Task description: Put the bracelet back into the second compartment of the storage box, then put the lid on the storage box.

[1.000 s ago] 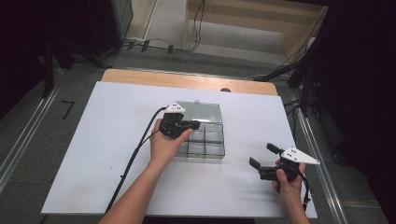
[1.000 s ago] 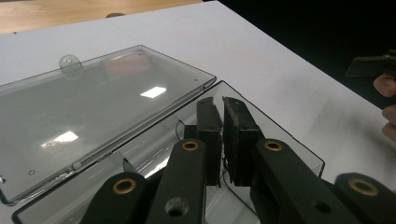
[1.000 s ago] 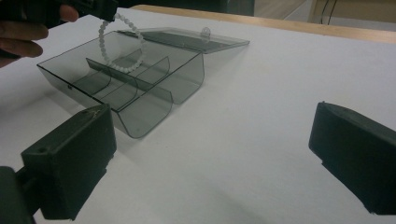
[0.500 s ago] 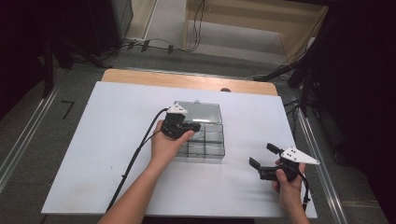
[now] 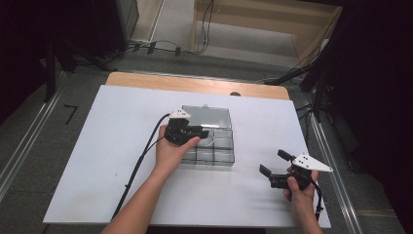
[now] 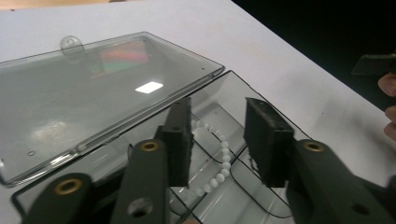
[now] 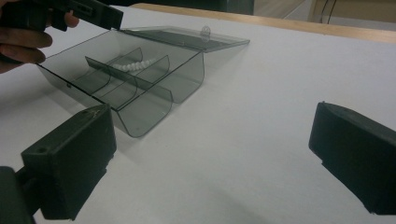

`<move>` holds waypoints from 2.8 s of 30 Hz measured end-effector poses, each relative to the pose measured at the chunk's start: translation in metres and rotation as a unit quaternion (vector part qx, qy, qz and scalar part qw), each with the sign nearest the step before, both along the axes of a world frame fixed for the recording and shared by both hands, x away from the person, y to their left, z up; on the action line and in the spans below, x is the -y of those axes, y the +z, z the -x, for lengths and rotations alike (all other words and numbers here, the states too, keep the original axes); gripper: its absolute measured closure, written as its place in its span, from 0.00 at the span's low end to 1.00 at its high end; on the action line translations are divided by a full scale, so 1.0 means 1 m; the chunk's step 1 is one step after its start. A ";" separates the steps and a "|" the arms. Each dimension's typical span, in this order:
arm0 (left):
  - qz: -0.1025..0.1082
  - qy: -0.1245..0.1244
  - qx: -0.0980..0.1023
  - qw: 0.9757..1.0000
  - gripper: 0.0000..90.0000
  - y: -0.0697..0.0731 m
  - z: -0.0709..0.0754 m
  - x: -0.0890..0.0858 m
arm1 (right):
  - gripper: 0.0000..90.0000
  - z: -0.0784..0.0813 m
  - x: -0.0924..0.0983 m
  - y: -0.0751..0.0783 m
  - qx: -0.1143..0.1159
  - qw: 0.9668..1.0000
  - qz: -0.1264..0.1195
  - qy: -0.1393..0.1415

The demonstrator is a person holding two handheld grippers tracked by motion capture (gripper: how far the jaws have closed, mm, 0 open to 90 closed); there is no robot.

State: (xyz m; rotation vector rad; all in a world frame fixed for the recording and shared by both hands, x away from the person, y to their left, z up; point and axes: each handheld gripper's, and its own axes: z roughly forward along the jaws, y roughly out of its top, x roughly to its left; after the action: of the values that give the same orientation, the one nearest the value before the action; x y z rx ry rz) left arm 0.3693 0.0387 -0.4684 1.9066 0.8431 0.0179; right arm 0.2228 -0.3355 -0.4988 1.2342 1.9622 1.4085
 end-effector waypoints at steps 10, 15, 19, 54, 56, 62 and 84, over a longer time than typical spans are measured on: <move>0.021 0.019 0.020 0.999 0.40 0.004 0.006 -0.022 | 0.00 -0.001 -0.004 0.001 0.000 1.000 -0.010 0.008; 0.029 0.036 0.038 0.998 0.28 0.007 0.009 -0.034 | 0.00 -0.001 -0.007 0.004 0.003 1.000 -0.010 0.011; 0.036 0.043 0.046 0.997 0.20 0.009 0.010 -0.041 | 0.00 -0.001 -0.010 0.005 0.005 1.000 -0.010 0.012; 0.053 0.037 0.057 0.996 0.00 0.017 0.007 -0.071 | 0.00 -0.043 -0.039 0.035 0.006 0.999 -0.025 0.040; 0.055 0.033 0.057 0.996 0.00 0.016 0.006 -0.072 | 0.00 -0.046 -0.040 0.037 0.005 0.999 -0.028 0.041; 0.056 0.032 0.058 0.996 0.00 0.015 0.004 -0.072 | 0.00 -0.056 -0.043 0.041 0.003 0.999 -0.023 0.044; 0.053 0.026 0.056 0.997 0.00 0.021 -0.007 -0.061 | 0.00 -0.096 -0.058 0.044 -0.018 0.998 -0.029 0.061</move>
State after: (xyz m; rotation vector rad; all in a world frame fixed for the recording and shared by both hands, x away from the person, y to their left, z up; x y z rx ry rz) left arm 0.3762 0.0992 -0.4474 1.7664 0.8028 0.1081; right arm 0.3186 -0.2771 -0.4551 1.1902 2.0669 1.5216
